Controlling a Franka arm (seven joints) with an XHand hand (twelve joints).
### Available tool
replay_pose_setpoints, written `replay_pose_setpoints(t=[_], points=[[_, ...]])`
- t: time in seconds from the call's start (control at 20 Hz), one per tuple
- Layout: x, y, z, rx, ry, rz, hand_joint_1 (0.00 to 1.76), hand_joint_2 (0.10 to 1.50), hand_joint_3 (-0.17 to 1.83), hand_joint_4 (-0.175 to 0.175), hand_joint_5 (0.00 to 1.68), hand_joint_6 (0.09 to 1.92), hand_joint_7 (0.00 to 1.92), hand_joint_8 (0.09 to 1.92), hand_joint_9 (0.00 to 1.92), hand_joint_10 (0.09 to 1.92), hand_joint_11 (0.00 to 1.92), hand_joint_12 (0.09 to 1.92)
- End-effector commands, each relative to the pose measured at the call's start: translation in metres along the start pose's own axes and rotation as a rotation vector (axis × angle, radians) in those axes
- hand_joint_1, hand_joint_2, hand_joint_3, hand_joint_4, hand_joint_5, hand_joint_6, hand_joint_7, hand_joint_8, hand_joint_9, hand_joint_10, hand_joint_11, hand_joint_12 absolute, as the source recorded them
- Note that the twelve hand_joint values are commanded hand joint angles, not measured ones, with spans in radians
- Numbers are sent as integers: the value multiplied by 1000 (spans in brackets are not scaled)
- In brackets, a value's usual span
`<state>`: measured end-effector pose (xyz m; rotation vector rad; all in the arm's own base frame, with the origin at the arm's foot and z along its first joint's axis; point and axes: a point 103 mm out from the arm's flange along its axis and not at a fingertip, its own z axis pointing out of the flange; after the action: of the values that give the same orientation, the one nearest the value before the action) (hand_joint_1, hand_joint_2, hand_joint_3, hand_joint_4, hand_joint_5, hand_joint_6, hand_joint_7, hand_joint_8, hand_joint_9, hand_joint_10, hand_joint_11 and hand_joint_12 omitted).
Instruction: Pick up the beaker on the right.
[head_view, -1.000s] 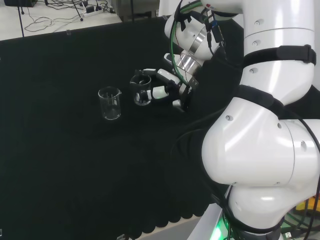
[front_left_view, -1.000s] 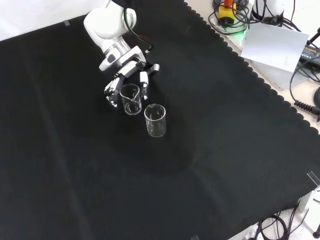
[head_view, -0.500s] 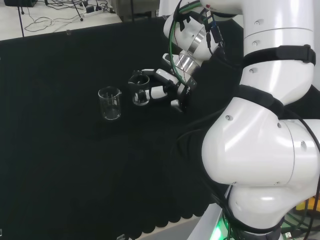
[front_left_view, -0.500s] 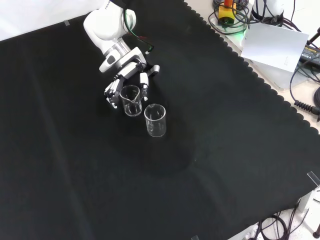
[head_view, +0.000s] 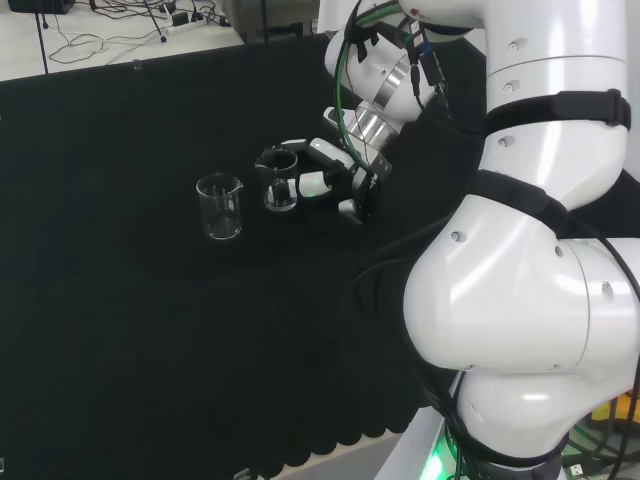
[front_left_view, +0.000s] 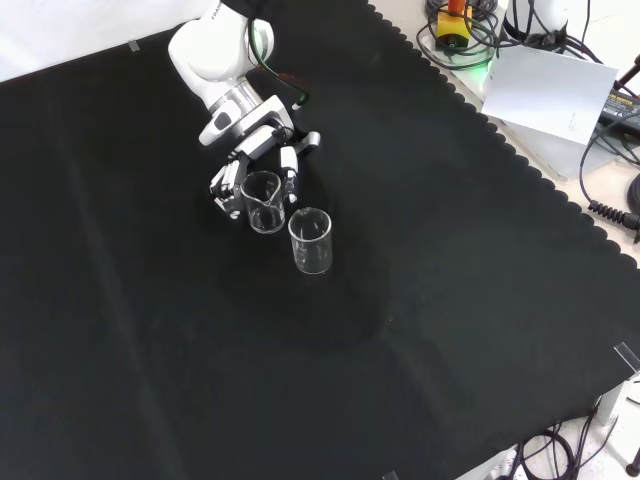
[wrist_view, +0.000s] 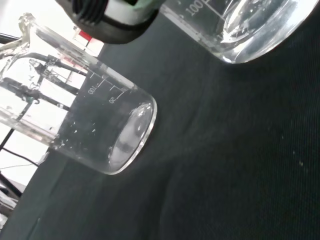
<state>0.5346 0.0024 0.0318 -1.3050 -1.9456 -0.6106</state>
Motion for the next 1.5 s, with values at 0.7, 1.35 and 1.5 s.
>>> replay_pose_setpoints(t=[0.7,1.35,1.5], points=[[23,2,-51,-39,-122,32,1296,1073,-175,-43,1160,704,1356,512,1379,521,1132,749],[48,-14,-74,68,-275,39,1280,1100,-175,-63,1088,808,1292,658,1257,949,1075,775],[55,-17,-74,82,-292,44,1281,1101,-175,-66,1085,810,1291,662,1261,953,1077,777]])
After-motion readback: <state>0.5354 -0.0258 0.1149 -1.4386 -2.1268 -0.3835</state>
